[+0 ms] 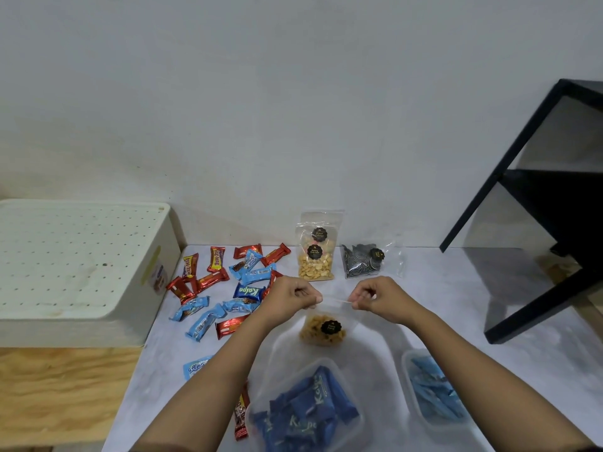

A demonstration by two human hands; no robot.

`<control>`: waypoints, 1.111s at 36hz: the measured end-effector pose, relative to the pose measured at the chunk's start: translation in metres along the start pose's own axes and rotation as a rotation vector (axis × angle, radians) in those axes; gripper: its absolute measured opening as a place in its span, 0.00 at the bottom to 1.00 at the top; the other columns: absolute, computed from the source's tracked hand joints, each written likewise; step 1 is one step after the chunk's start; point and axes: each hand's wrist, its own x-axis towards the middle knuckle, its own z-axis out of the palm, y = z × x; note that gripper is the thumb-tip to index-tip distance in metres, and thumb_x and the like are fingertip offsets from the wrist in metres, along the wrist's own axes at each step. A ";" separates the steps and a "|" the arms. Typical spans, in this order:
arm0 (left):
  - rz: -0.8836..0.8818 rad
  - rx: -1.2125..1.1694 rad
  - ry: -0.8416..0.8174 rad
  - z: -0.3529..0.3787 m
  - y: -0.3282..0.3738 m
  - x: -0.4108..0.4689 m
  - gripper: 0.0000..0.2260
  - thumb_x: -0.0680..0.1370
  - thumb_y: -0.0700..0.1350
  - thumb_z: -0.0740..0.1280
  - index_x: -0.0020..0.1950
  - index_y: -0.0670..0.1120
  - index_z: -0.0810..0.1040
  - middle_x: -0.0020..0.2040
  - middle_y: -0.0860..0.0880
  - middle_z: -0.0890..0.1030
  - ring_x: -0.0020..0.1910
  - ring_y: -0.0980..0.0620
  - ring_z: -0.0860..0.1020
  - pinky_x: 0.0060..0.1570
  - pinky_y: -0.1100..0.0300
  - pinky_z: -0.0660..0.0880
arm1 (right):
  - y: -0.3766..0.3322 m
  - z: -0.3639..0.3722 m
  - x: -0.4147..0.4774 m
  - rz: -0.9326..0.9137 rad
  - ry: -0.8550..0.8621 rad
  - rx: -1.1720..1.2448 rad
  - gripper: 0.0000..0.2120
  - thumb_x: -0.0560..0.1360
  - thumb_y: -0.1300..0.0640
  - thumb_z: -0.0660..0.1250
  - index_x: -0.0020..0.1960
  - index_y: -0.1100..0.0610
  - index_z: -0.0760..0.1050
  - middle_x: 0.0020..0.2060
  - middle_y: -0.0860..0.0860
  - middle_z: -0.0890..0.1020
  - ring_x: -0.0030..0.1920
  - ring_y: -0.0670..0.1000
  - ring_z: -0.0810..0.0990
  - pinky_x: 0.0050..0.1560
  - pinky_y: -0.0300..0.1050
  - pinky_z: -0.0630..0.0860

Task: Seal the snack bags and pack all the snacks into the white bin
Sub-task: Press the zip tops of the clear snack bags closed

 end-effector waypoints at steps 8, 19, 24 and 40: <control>0.008 0.026 0.066 0.003 -0.003 -0.008 0.05 0.72 0.40 0.72 0.46 0.41 0.83 0.39 0.46 0.83 0.34 0.62 0.79 0.39 0.69 0.76 | -0.004 0.005 -0.005 0.024 -0.012 -0.019 0.06 0.70 0.66 0.71 0.38 0.56 0.79 0.29 0.48 0.77 0.31 0.43 0.72 0.32 0.28 0.68; -0.017 0.030 0.452 0.030 -0.001 -0.028 0.10 0.72 0.47 0.72 0.50 0.49 0.74 0.46 0.51 0.74 0.44 0.55 0.73 0.43 0.65 0.72 | 0.002 0.018 -0.016 -0.042 0.159 -0.046 0.05 0.70 0.66 0.70 0.40 0.58 0.81 0.29 0.46 0.76 0.28 0.39 0.72 0.32 0.25 0.68; -0.131 -0.162 0.305 0.043 -0.007 -0.036 0.11 0.73 0.49 0.70 0.39 0.42 0.78 0.36 0.45 0.80 0.37 0.50 0.78 0.41 0.60 0.76 | 0.007 0.023 -0.022 -0.125 0.179 -0.138 0.03 0.71 0.62 0.70 0.41 0.55 0.81 0.33 0.43 0.77 0.34 0.41 0.75 0.36 0.27 0.70; -0.241 -0.632 0.124 0.047 -0.011 -0.044 0.06 0.77 0.38 0.65 0.47 0.35 0.78 0.36 0.47 0.83 0.35 0.57 0.80 0.41 0.68 0.79 | 0.005 0.036 -0.034 -0.181 0.009 -0.018 0.04 0.72 0.52 0.70 0.42 0.52 0.79 0.40 0.49 0.81 0.38 0.43 0.75 0.43 0.35 0.73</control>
